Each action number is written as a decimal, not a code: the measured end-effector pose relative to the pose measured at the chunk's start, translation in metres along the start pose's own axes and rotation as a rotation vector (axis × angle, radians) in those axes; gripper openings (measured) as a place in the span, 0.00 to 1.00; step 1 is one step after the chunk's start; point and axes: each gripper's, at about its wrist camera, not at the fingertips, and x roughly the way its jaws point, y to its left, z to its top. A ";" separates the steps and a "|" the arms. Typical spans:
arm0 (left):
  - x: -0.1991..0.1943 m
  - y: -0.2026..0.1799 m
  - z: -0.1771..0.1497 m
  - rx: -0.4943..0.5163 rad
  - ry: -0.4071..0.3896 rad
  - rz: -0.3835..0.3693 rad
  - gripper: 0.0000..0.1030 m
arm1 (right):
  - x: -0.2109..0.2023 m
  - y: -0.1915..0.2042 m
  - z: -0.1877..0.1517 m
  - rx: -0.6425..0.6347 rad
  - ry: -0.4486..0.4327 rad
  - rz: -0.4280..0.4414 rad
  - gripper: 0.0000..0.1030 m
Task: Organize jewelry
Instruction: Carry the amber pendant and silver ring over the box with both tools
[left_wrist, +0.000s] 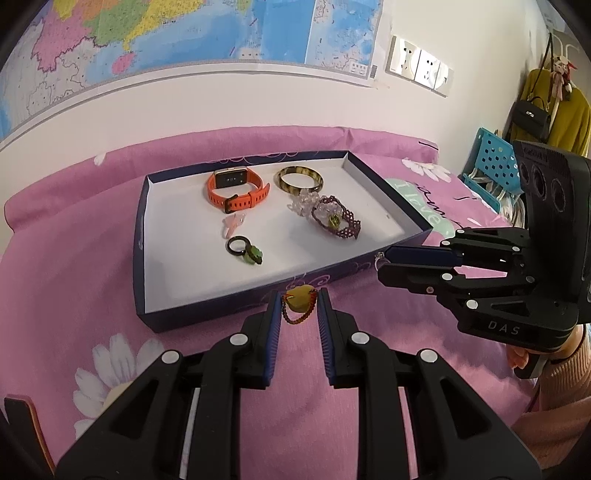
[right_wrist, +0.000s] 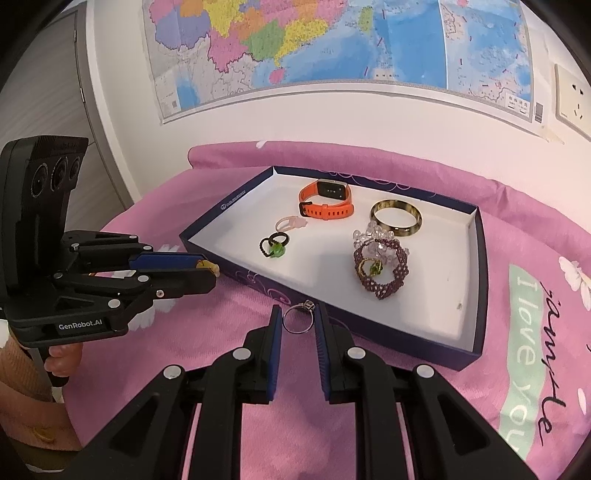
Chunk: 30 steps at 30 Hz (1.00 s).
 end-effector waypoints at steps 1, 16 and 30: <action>0.000 0.000 0.001 0.001 -0.002 0.001 0.20 | 0.000 0.000 0.001 -0.001 -0.002 -0.001 0.15; 0.008 0.008 0.016 -0.011 -0.015 0.014 0.20 | 0.007 -0.005 0.017 -0.023 -0.012 -0.018 0.15; 0.023 0.013 0.025 -0.017 0.001 0.033 0.20 | 0.020 -0.012 0.026 -0.014 0.000 -0.025 0.15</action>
